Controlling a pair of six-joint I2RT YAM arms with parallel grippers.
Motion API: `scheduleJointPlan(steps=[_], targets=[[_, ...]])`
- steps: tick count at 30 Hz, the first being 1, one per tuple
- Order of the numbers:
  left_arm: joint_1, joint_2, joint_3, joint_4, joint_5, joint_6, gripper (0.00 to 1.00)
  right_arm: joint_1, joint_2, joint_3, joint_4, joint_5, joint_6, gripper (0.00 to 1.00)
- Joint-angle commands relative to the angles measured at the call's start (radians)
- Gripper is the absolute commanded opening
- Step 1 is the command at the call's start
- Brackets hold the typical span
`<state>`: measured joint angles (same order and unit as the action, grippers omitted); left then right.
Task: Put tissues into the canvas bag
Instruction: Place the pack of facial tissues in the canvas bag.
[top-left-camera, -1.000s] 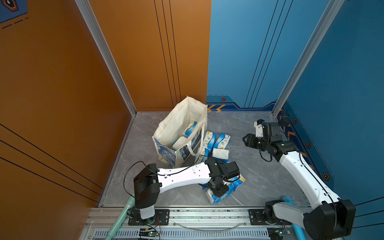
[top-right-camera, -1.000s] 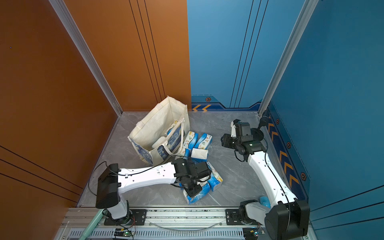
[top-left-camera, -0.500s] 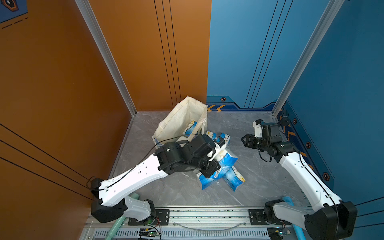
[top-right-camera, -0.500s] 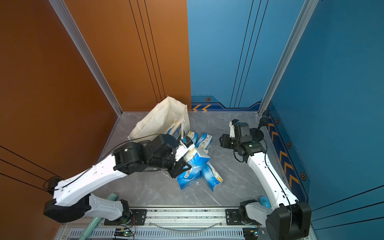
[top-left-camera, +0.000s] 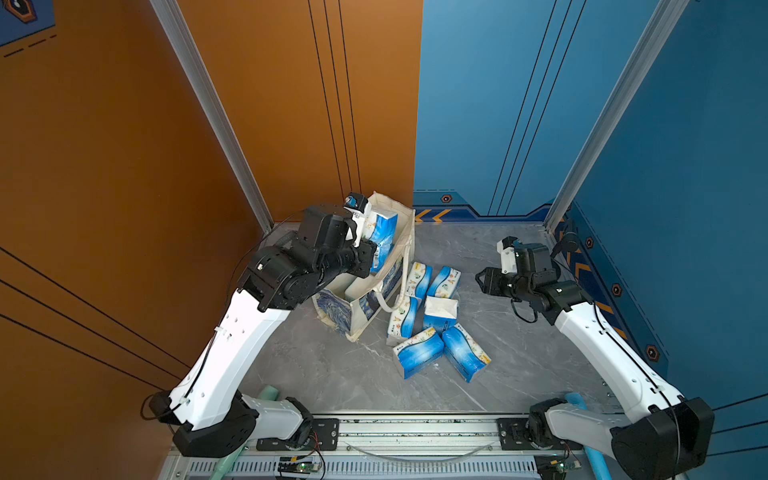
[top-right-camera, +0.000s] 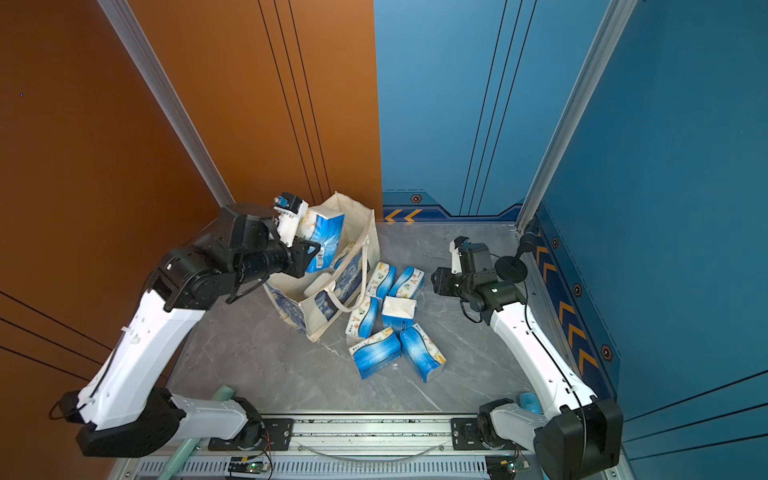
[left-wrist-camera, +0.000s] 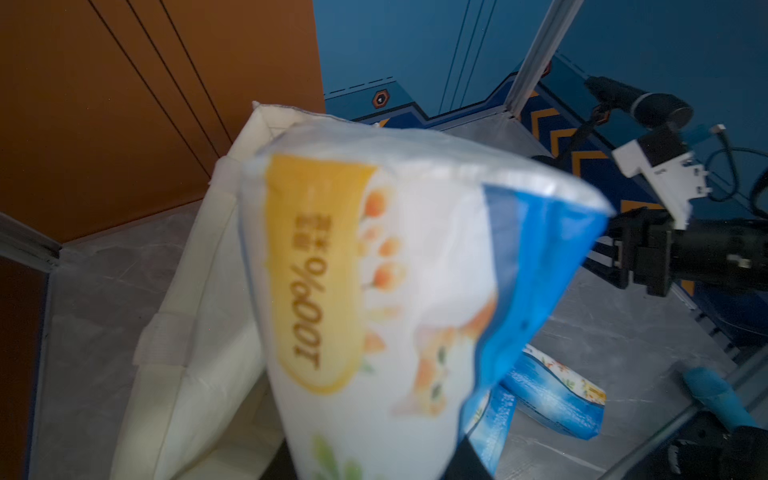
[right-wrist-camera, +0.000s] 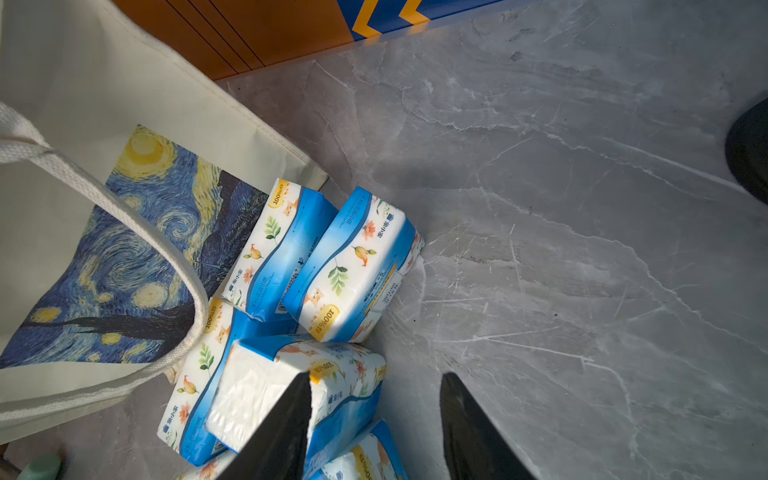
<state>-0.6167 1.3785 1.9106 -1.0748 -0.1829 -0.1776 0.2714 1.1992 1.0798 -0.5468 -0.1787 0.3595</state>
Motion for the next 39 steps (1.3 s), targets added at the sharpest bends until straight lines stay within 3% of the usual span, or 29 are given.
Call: scheduleJointPlan(steps=[1,8,16,28,39], targets=[[0.036,0.054,0.036,-0.063,-0.047,0.044,0.29,0.009,0.023,0.025,-0.02,0.027,-0.011,0.52],[0.093,0.188,0.087,-0.132,-0.036,0.099,0.28,0.02,0.056,0.027,-0.013,0.021,-0.011,0.52],[0.141,0.297,0.107,-0.223,-0.129,0.127,0.26,0.023,0.078,0.029,-0.01,0.015,-0.014,0.52],[0.169,0.414,0.089,-0.298,-0.045,0.148,0.25,0.029,0.093,0.034,-0.012,0.016,-0.016,0.53],[0.178,0.47,0.062,-0.318,-0.043,0.147,0.49,0.035,0.106,0.039,-0.022,0.01,-0.02,0.53]])
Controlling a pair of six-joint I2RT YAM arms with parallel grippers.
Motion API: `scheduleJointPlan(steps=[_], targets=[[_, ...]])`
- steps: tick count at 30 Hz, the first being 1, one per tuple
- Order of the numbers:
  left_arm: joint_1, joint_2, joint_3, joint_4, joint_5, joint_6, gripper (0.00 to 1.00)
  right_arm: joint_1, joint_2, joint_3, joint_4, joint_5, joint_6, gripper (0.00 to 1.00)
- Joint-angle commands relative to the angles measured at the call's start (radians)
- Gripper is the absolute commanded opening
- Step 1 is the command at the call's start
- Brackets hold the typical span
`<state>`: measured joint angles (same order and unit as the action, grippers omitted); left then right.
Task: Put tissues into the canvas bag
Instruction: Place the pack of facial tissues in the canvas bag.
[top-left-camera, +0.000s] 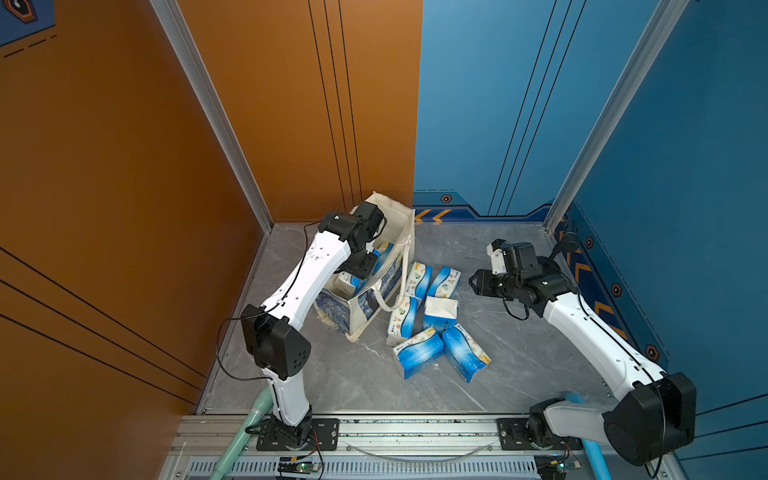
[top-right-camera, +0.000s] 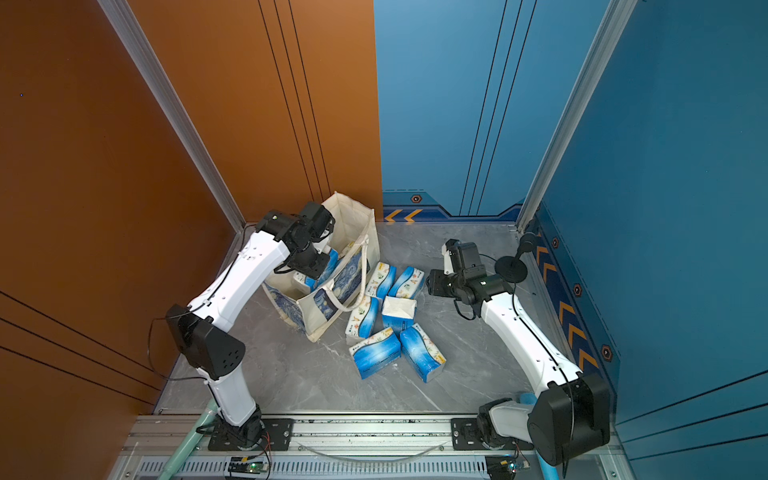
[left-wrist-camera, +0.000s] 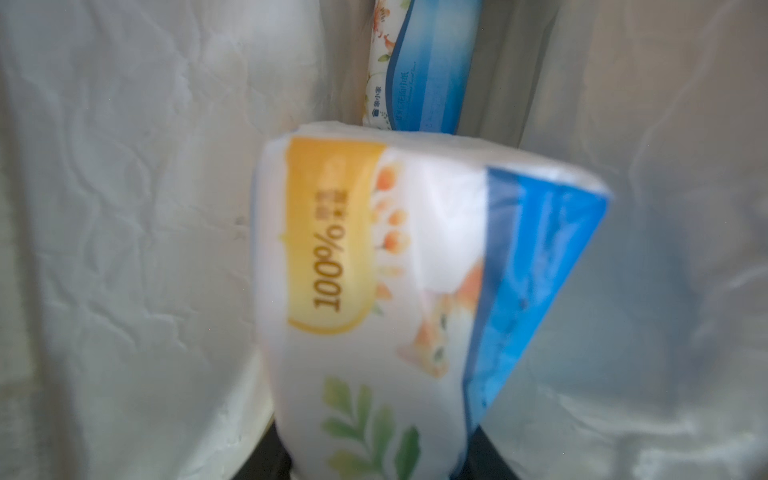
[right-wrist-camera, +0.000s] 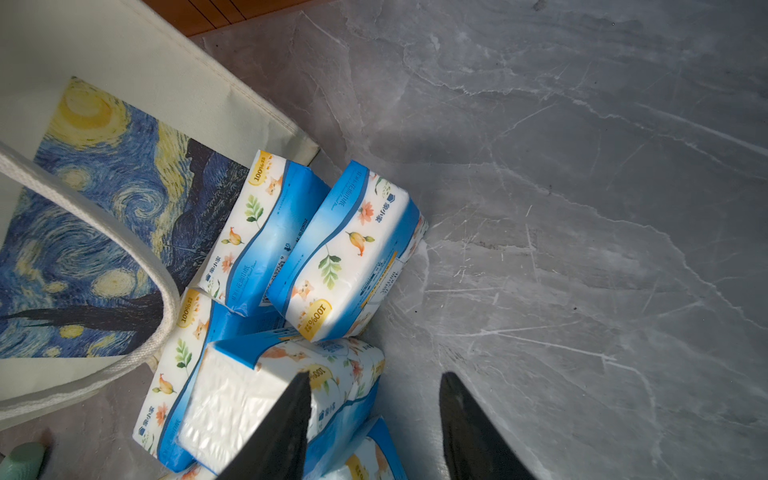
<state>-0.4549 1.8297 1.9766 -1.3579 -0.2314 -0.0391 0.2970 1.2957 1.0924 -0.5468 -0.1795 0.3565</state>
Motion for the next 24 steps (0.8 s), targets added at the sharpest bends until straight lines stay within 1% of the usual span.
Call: scheduleJointPlan(steps=[1,8,9,12,23,24], targets=[[0.016,0.026,-0.003,-0.041,0.002,0.009,0.49,0.01,0.01,0.027,-0.022,0.011,-0.017,0.52],[0.02,0.028,0.011,-0.04,0.005,-0.001,0.51,0.014,0.015,0.032,-0.033,0.013,-0.022,0.53],[0.021,0.028,0.014,-0.039,0.004,-0.003,0.52,0.014,0.015,0.034,-0.036,0.014,-0.025,0.52],[0.024,0.032,0.016,-0.039,0.024,0.001,0.57,0.021,0.016,0.036,-0.054,0.014,-0.034,0.53],[0.027,0.087,0.017,-0.04,0.089,0.012,0.58,0.026,0.006,0.029,-0.079,0.029,-0.04,0.53],[0.027,0.088,0.017,-0.039,0.093,0.012,0.61,0.026,0.009,0.03,-0.08,0.028,-0.042,0.53]])
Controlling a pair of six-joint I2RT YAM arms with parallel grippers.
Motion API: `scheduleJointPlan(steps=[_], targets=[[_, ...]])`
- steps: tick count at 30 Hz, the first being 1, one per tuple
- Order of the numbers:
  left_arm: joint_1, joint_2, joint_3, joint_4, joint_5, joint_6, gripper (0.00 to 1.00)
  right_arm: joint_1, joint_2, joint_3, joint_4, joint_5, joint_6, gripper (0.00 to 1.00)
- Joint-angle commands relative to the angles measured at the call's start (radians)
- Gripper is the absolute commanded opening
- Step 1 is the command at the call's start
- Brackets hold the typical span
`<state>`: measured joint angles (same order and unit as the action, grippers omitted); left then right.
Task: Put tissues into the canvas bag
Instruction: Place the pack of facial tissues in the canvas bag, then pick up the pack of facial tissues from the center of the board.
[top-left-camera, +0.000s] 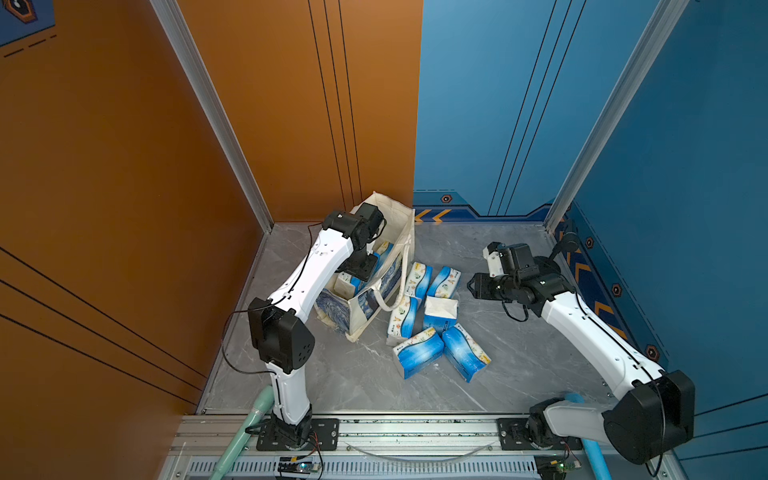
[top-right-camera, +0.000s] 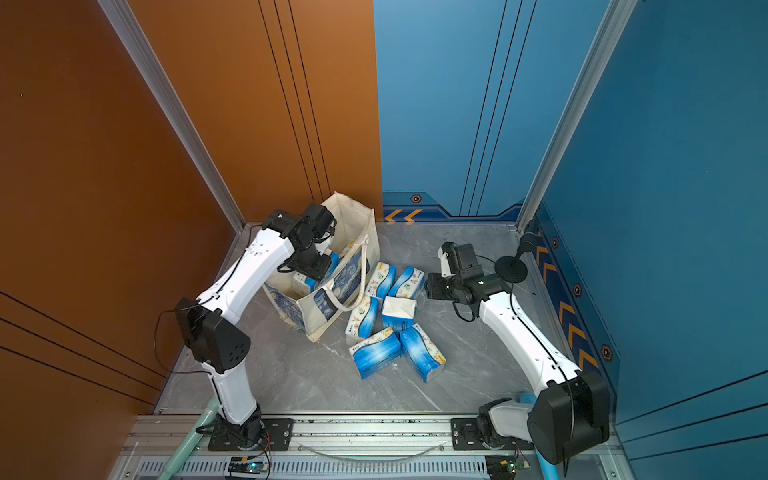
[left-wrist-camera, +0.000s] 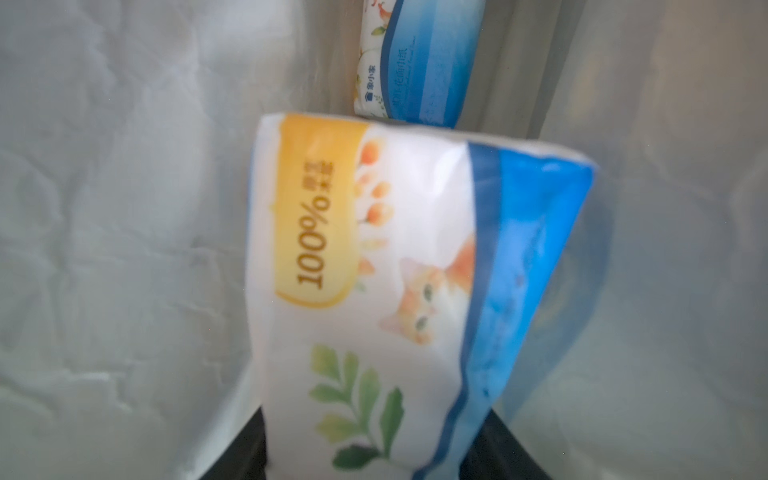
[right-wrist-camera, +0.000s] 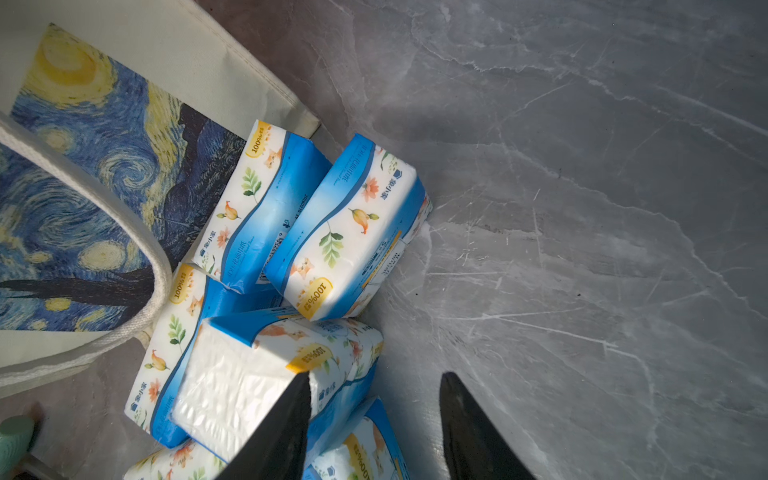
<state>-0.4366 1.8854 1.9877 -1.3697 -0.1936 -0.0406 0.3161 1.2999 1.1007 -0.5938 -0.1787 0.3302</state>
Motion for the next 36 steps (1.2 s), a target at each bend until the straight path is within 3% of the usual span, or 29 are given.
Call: scheduleJointPlan(steps=[1,11,18,21,29,33,36], targets=[[0.009,0.032,0.005,-0.028,0.052,0.013,0.66,0.008,0.008,0.022,-0.035,0.027,-0.016,0.53],[0.012,-0.027,0.077,-0.017,0.02,-0.008,0.65,0.028,-0.004,0.014,-0.076,0.054,-0.038,0.56],[0.022,-0.127,0.074,0.072,0.099,-0.015,0.7,0.041,-0.032,-0.002,-0.115,0.074,-0.051,0.6],[0.021,-0.17,0.06,0.101,0.101,-0.029,0.68,0.045,-0.043,-0.008,-0.129,0.075,-0.049,0.6],[0.009,-0.404,-0.093,0.297,0.137,-0.09,0.53,0.151,-0.046,0.003,-0.242,0.141,-0.071,0.61],[-0.024,-0.523,-0.178,0.32,0.102,-0.134,0.45,0.212,-0.045,0.001,-0.29,0.154,-0.059,0.61],[-0.054,-0.602,-0.263,0.335,0.071,-0.173,0.46,0.251,-0.036,-0.003,-0.331,0.155,-0.06,0.67]])
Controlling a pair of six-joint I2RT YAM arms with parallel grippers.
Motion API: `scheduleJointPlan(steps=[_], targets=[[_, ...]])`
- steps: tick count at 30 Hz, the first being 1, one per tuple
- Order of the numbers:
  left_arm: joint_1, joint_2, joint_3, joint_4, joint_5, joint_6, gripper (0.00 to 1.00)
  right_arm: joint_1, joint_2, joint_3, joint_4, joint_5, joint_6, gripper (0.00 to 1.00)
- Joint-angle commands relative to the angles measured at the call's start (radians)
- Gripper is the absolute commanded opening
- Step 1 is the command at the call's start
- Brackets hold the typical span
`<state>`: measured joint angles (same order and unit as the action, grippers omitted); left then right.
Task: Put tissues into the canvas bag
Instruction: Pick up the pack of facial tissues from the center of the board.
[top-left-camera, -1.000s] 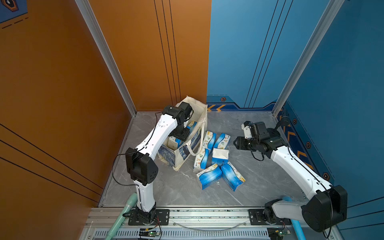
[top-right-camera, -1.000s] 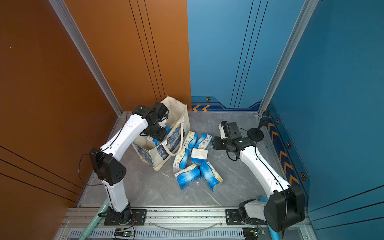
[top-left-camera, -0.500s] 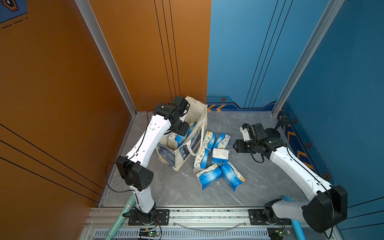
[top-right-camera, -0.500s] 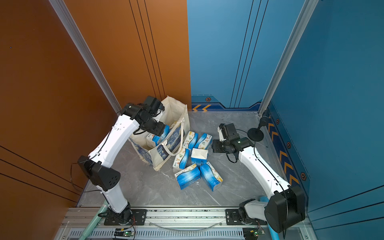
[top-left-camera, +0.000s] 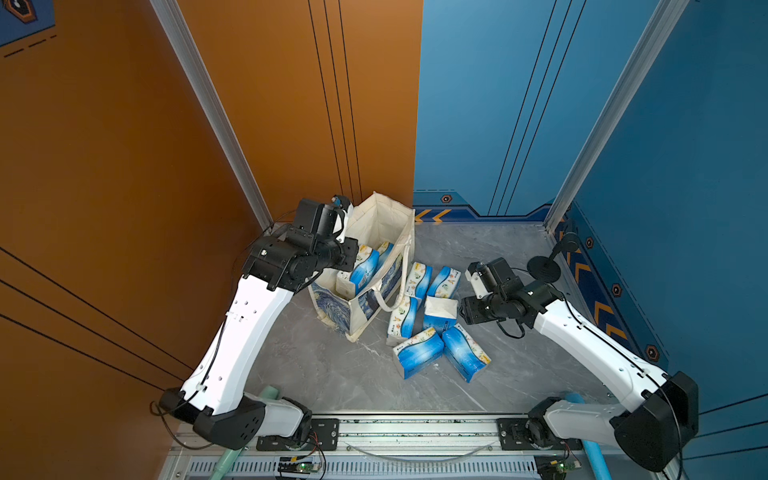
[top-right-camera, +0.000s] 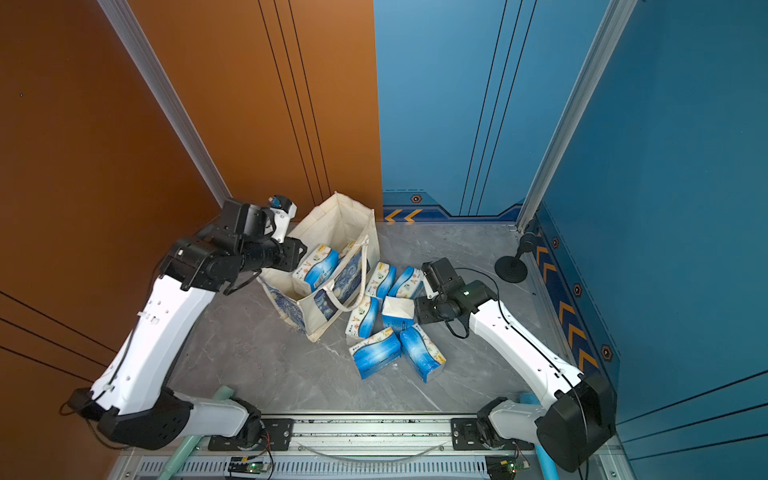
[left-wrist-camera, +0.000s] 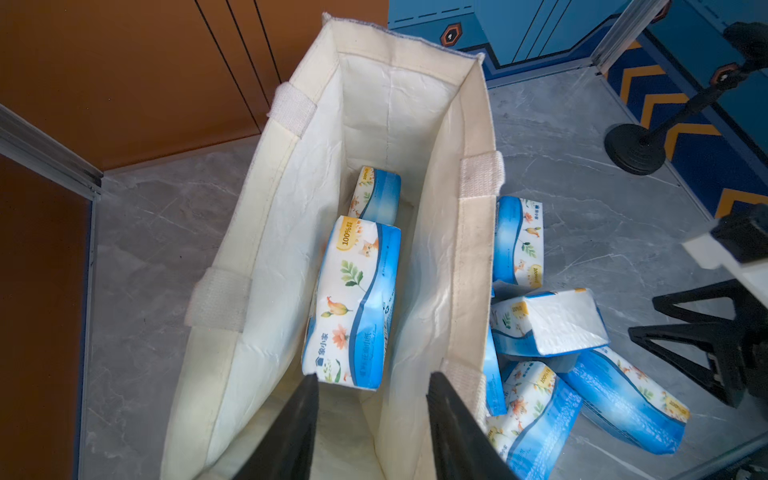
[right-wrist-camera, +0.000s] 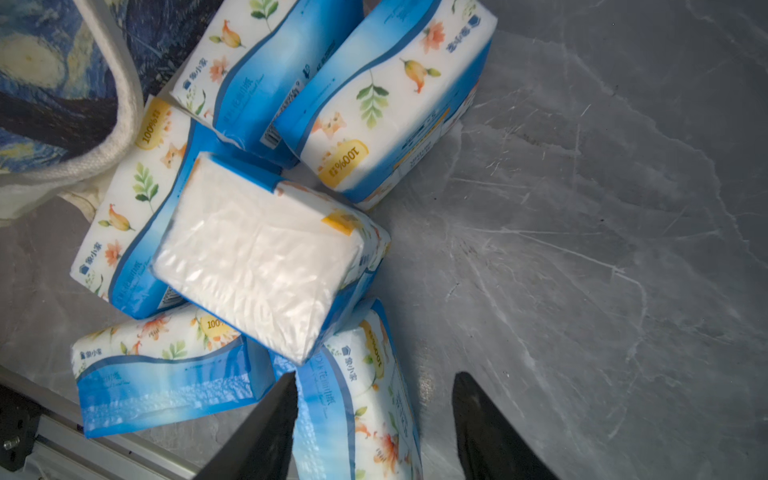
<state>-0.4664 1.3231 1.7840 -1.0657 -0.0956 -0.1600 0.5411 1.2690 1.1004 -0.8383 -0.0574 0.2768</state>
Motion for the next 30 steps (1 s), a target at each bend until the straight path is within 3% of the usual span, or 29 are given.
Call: scheduleJointPlan(steps=[1,9,16,30], targets=[[-0.032,-0.063,-0.085,0.037,-0.04,-0.07,0.46,0.037,-0.001,-0.006,-0.097,0.033,-0.006,0.68],[-0.137,-0.276,-0.337,0.148,-0.101,-0.22,0.49,0.128,0.031,-0.071,-0.119,0.035,0.028,0.7],[-0.254,-0.253,-0.352,0.145,-0.161,-0.228,0.5,0.152,0.057,-0.107,-0.119,0.061,0.04,0.76],[-0.265,-0.221,-0.336,0.147,-0.165,-0.223,0.53,0.214,0.079,-0.154,-0.119,0.054,0.066,0.79]])
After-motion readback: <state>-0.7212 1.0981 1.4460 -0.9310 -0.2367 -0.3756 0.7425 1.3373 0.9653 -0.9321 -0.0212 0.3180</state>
